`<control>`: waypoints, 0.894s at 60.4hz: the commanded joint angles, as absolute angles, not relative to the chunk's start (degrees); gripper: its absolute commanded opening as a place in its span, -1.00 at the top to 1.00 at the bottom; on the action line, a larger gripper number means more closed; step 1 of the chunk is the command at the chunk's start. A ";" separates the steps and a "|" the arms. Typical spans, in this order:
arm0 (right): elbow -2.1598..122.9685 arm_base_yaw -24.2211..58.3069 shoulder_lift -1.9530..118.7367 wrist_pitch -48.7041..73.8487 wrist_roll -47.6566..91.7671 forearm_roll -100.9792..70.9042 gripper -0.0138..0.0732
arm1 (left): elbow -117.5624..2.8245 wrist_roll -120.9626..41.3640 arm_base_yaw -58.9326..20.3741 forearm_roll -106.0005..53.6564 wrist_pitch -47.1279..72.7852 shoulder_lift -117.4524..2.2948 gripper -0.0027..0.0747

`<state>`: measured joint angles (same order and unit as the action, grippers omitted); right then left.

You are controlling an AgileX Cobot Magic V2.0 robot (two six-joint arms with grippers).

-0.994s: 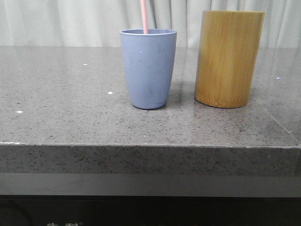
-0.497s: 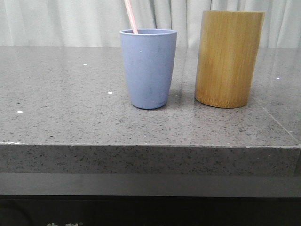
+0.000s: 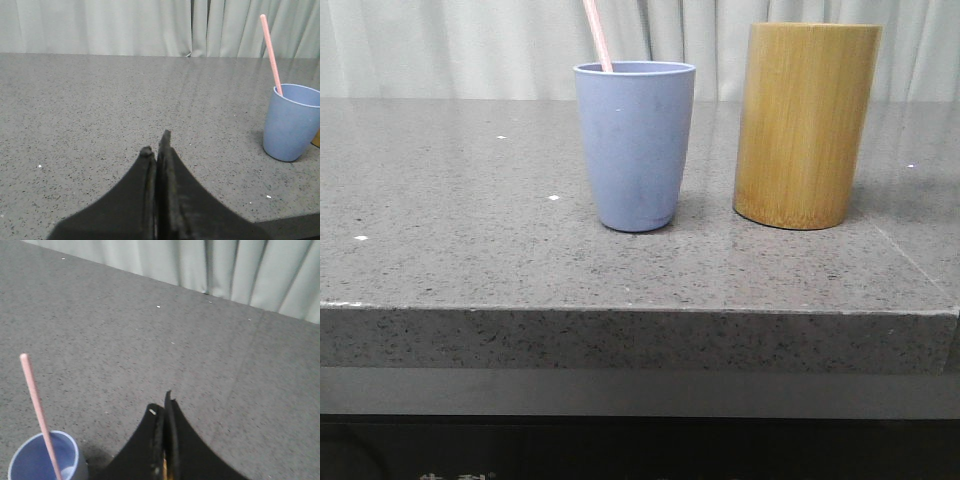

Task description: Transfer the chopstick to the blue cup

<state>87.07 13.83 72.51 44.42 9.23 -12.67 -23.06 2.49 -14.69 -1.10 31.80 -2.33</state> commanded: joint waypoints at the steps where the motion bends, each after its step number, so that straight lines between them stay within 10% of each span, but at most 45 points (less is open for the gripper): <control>1: 84.87 10.34 67.27 41.73 9.76 -12.77 0.88 | -24.40 3.05 -14.66 -1.51 27.34 -3.03 0.98; 54: 22.97 3.89 16.32 20.66 9.76 -16.93 0.88 | -24.40 3.05 -14.66 -1.51 27.34 -3.03 0.98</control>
<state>22.93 4.32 18.47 24.74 9.23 -15.91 -23.06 2.49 -14.69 -1.10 31.80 -2.33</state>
